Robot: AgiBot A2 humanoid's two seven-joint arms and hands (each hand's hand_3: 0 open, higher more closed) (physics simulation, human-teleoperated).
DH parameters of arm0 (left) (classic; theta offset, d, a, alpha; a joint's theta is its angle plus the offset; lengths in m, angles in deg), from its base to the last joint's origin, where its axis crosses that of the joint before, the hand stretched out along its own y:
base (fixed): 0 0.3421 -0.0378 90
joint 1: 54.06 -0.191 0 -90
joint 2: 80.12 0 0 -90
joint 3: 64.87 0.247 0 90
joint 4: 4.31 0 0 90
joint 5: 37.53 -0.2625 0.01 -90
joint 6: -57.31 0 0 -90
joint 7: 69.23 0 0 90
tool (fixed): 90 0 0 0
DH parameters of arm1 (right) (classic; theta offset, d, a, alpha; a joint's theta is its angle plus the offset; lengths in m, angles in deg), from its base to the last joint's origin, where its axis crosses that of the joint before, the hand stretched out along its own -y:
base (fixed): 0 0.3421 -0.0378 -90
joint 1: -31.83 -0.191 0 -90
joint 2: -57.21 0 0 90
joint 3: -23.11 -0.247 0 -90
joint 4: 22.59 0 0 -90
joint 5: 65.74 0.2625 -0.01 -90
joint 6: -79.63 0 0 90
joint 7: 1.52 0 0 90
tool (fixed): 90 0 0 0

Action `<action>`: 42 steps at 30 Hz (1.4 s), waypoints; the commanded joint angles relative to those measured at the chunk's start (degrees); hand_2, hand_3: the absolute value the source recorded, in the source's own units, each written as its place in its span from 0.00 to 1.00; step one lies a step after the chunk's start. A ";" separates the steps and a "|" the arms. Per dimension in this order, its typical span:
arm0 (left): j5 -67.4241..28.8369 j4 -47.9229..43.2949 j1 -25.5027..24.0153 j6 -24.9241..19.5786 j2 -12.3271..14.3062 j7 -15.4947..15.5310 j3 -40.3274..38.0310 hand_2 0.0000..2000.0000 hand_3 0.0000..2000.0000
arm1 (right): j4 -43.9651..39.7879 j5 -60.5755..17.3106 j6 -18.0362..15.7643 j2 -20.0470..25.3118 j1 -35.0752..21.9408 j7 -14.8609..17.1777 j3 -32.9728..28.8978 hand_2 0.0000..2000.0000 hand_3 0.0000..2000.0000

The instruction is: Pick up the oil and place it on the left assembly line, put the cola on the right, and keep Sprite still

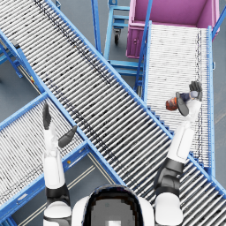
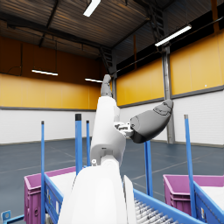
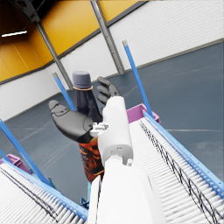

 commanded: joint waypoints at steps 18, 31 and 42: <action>0.00 0.12 1.34 0.00 0.07 0.00 0.11 0.00 0.00 | 41.19 -0.02 0.84 3.30 14.26 -0.06 8.34 0.00 0.00; 0.28 0.00 1.14 0.07 0.21 -0.07 0.70 0.00 0.00 | 45.71 0.15 0.78 4.76 21.48 0.01 9.96 0.00 0.00; 9.79 3.32 -1.83 2.29 -3.68 -2.29 7.37 0.00 0.00 | 43.96 5.56 -1.42 -1.29 24.42 2.23 17.57 0.00 0.00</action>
